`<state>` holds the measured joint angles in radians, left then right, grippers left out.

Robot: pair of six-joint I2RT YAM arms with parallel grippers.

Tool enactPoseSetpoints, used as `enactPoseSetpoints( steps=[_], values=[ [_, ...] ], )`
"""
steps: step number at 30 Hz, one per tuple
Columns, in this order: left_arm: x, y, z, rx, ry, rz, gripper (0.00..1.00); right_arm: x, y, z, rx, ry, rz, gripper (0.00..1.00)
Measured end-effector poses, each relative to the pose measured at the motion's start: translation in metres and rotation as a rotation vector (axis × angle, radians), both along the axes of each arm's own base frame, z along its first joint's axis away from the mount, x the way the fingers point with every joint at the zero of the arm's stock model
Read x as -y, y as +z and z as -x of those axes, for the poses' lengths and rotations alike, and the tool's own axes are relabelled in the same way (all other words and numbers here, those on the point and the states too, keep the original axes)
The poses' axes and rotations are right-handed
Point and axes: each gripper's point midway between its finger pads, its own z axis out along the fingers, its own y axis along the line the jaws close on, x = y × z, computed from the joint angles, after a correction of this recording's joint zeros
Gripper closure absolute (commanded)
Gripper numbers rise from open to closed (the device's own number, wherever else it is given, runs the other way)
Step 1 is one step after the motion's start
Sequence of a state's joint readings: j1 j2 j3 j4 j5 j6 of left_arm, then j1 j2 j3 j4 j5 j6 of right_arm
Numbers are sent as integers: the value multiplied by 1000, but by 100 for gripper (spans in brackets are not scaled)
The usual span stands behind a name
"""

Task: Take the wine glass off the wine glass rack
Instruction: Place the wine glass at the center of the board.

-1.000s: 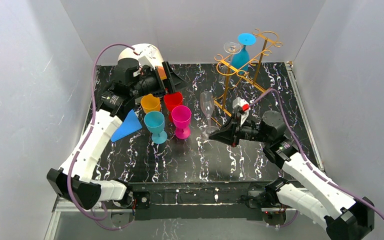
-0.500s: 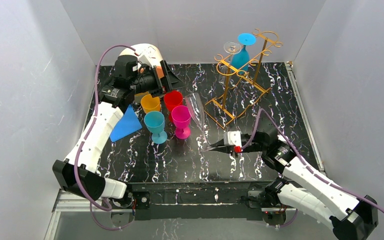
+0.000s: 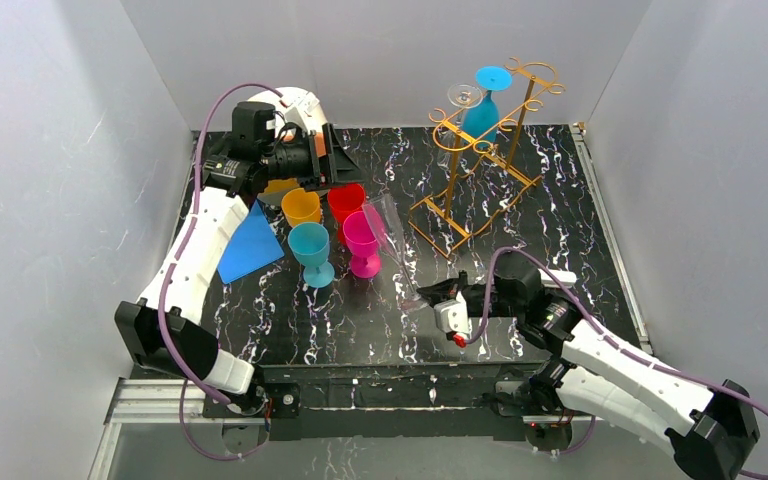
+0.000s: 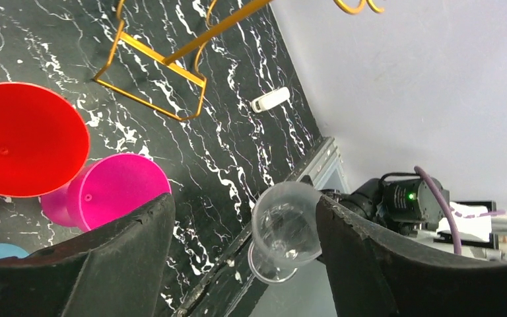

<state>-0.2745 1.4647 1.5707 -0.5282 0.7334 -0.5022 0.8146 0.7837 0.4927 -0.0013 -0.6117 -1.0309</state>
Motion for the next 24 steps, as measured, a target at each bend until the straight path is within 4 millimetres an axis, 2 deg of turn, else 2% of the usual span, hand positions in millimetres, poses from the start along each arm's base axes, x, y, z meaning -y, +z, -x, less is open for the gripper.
enactPoseSetpoints(
  steps=[5,10,13,19,24],
  values=[
    [4,-1,10,6,-65,17,37,4,3,-10,119,-33,-5,99],
    [7,-10,20,-24,-123,36,38,6,2,-14,168,-44,9,99],
    [13,-9,28,-30,-175,68,41,6,2,-17,191,-50,16,99],
    [26,-4,44,-29,-275,107,56,8,-10,-19,205,-41,70,99],
    [26,-19,42,-58,-288,77,61,12,-13,-24,236,-46,120,99]
  ],
)
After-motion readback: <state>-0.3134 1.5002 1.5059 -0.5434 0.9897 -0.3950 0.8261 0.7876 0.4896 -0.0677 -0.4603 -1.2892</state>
